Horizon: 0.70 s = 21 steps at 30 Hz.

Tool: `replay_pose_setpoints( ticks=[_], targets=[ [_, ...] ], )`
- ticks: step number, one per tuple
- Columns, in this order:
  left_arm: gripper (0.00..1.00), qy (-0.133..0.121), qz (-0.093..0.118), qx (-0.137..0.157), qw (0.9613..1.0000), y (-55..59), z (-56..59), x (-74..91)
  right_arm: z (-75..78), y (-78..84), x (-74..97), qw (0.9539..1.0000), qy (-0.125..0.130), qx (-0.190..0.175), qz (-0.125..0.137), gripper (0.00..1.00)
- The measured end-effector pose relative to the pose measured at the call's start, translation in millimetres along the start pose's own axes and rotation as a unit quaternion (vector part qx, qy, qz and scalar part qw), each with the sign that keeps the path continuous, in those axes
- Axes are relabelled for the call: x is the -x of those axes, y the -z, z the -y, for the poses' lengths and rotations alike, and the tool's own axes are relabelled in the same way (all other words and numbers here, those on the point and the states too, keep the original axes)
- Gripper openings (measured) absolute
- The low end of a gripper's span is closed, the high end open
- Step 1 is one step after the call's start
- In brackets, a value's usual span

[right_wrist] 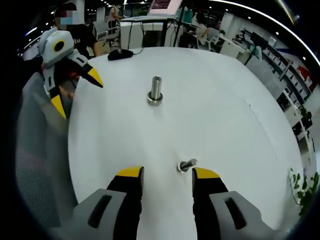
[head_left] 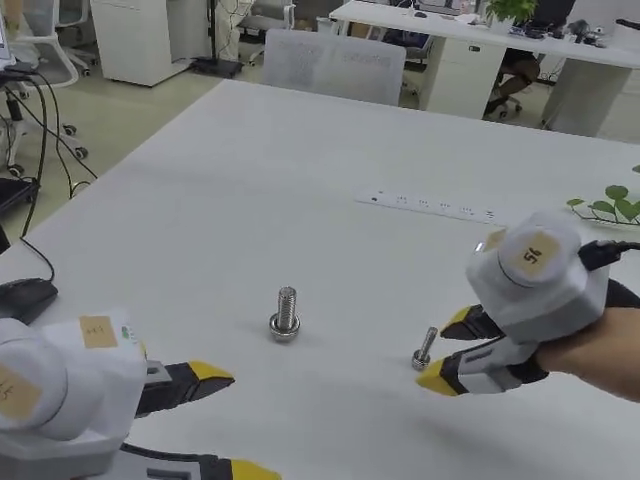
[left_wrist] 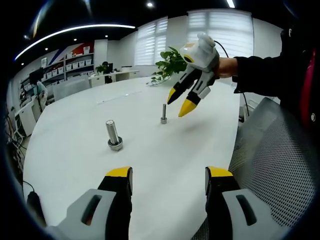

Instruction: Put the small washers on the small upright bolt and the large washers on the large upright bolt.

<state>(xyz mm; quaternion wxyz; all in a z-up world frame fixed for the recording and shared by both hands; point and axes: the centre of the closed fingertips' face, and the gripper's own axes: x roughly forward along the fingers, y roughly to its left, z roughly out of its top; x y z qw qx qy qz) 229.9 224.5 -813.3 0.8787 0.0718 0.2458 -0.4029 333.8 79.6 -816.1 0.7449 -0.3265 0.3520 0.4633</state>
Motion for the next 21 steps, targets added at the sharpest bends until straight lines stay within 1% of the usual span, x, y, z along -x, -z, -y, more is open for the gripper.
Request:
replay_pose_setpoints(
  ticks=[3, 4, 6, 9, 13, 16, 18, 21],
  targets=[
    [0.58, -0.003, 0.004, -0.001, 1.0, -5.2, -3.1, 1.9, -3.0, -2.6, 5.1, 0.9999, 0.006, -0.005, 0.015, 0.4],
    [0.58, -0.003, 0.005, -0.002, 1.0, -7.2, -3.5, 2.5, -3.8, -4.5, 7.9, 0.9996, 0.01, -0.008, 0.025, 0.41],
    [0.58, -0.004, 0.009, -0.005, 0.9999, -12.4, -3.7, 2.7, -5.8, -6.2, 12.9, 0.9991, 0.014, -0.014, 0.037, 0.42],
    [0.59, -0.001, 0.014, -0.009, 0.9999, -17.1, -2.5, 2.3, -9.8, -6.9, 19.7, 0.9983, 0.019, -0.019, 0.053, 0.43],
    [0.59, 0.001, 0.014, -0.012, 0.9998, -17.8, -1.4, 2.2, -16.7, -4.5, 28.1, 0.9977, 0.027, -0.017, 0.061, 0.46],
    [0.6, 0.002, 0.022, -0.005, 0.9998, -20.3, -1.0, 4.8, -23.3, -2.5, 34.4, 0.9968, 0.029, -0.023, 0.07, 0.48],
    [0.6, 0.003, 0.025, -0.001, 0.9997, -21.1, -0.6, 6.3, -28.9, 0.5, 38.3, 0.9964, 0.031, -0.027, 0.074, 0.5],
    [0.61, 0.005, 0.027, 0.003, 0.9996, -21.0, 1.7, 8.1, -40.0, 1.7, 43.6, 0.9947, 0.03, -0.039, 0.09, 0.53]
  ],
)
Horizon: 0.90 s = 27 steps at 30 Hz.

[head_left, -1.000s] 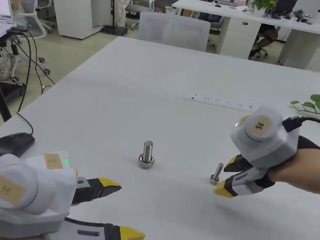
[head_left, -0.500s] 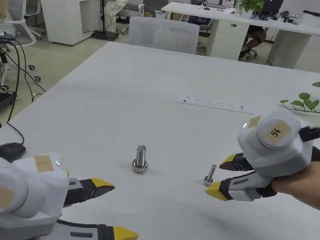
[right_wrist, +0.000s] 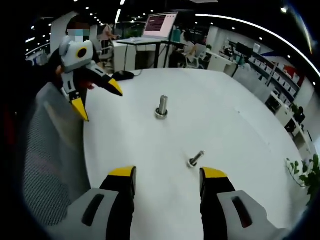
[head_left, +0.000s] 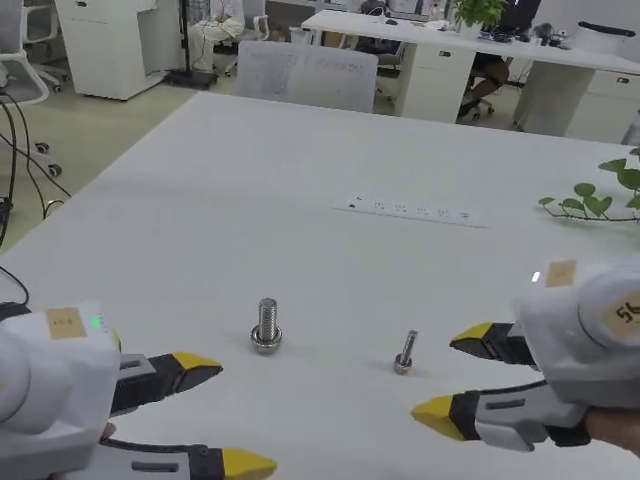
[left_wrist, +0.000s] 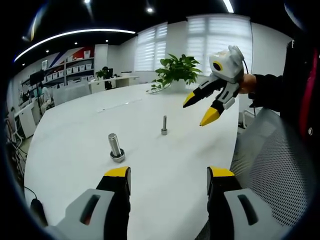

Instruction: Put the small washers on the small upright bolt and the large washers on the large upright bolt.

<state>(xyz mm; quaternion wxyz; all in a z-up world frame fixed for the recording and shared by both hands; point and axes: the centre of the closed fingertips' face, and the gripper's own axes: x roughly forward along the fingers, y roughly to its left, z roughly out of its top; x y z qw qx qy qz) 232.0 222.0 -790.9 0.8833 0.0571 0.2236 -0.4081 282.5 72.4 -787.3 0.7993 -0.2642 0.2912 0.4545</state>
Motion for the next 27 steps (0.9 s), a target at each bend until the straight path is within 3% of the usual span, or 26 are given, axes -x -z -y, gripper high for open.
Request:
replay_pose_setpoints(
  ticks=[21, 27],
  targets=[
    [0.7, 0.008, 0.011, 0.019, 0.9997, -2.8, 14.2, 11.7, -30.1, 10.0, 25.3, 0.9958, 0.008, -0.067, 0.062, 0.71],
    [0.74, 0.009, 0.024, 0.041, 0.9988, -6.3, 16.4, 14.2, -34.1, 13.3, 27.9, 0.9938, 0.014, -0.083, 0.072, 0.76]
  ],
)
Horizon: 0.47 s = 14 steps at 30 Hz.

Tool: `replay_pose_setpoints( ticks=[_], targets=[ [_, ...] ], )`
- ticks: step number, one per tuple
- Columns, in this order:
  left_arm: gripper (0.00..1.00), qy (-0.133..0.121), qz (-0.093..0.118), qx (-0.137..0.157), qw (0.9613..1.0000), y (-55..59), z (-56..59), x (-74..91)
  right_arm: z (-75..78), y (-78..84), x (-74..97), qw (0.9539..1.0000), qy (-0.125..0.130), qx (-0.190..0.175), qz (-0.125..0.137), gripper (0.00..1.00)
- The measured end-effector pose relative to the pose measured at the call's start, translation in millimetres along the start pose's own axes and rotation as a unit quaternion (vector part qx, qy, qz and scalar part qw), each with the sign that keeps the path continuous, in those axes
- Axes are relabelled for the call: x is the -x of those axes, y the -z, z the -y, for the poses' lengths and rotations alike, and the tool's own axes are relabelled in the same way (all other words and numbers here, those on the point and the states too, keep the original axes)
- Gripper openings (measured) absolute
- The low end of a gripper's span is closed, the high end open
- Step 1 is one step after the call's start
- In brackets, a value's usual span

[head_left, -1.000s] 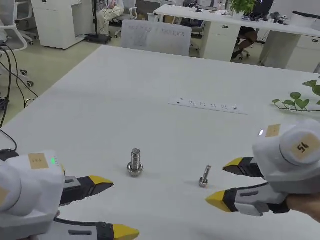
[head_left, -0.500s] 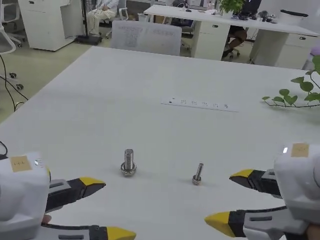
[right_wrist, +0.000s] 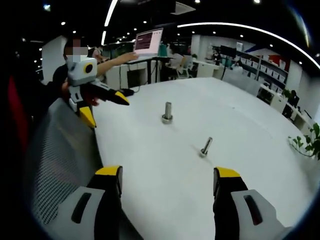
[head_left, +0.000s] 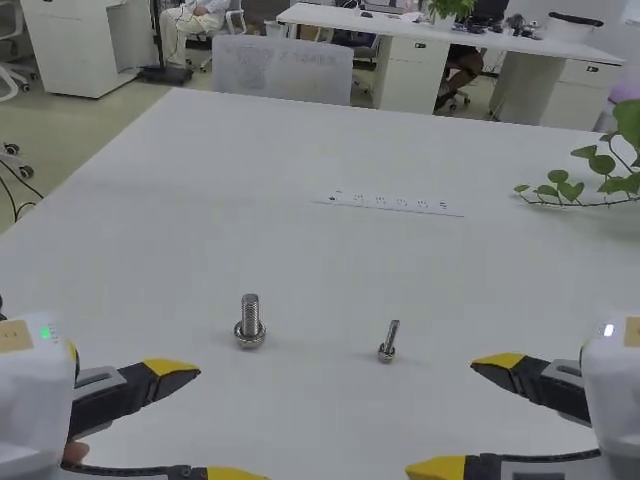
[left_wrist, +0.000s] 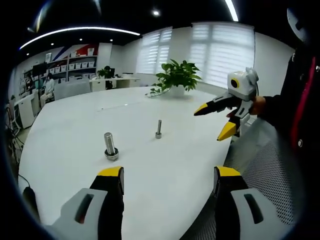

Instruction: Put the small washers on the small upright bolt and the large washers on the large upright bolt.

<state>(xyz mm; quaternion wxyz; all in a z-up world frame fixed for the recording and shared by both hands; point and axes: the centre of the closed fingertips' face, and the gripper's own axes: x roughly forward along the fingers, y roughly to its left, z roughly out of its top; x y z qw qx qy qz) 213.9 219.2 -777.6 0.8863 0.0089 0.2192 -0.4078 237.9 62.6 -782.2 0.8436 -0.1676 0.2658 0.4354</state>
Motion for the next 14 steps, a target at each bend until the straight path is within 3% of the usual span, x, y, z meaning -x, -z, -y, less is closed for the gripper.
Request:
replay_pose_setpoints(
  ticks=[14],
  targets=[
    [0.8, -0.003, 0.007, 0.014, 0.9999, 0.6, 3.0, 1.5, -1.6, -0.8, 0.5, 0.9991, 0.014, -0.029, 0.028, 0.86]
  ],
)
